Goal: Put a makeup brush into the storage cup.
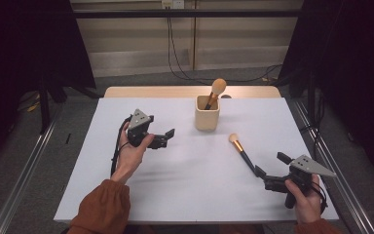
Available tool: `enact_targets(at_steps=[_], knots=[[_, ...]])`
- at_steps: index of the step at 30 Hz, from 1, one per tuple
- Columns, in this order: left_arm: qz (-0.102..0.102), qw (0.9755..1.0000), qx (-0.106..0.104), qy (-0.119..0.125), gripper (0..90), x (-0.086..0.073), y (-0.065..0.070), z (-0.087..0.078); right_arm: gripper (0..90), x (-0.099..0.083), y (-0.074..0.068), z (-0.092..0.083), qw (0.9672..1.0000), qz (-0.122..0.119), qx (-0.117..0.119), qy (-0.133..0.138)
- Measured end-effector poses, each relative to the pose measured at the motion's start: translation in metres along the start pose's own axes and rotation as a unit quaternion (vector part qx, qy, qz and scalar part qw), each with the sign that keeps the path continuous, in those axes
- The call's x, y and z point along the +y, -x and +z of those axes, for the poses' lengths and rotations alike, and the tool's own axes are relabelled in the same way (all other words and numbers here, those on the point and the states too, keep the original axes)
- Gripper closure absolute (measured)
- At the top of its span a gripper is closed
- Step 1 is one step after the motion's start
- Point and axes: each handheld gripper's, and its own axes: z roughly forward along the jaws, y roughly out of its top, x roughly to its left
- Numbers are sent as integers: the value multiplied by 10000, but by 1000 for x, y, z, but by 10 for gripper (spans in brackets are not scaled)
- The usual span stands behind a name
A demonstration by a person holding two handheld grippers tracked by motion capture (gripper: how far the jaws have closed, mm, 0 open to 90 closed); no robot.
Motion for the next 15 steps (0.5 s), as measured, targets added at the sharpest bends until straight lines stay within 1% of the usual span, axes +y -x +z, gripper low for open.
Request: enact_targets(at_steps=[2, 5, 6, 8, 9, 12, 13, 15], knots=[[31, 10000, 76, -2, 36, -3, 0, -6, 0, 0, 0, 0, 10000, -2, 4, 0], [26, 10000, 85, -3, 36, -5, 1, -15, 0, 0, 0, 0, 10000, -2, 5, 1], [77, 9999, 97, -23, 36, -5, 1, -17, 0, 0, 0, 0, 10000, -22, 4, -4], [112, 9999, 92, -29, 35, -8, 2, -21, 0, 0, 0, 0, 10000, -22, 2, -10], [128, 9998, 109, -84, 35, -10, 2, -24, 0, 0, 0, 0, 10000, -21, 4, -10], [112, 9999, 122, -40, 31, -14, 4, -29, 0, 0, 0, 1, 10000, 1, 9, 2], [148, 9998, 137, -34, 31, -14, 5, -32, 0, 0, 0, 1, 10000, 5, 10, 2], [143, 9998, 165, 26, 32, -14, 6, -36, 0, 0, 0, 0, 10000, 5, 6, 6]])
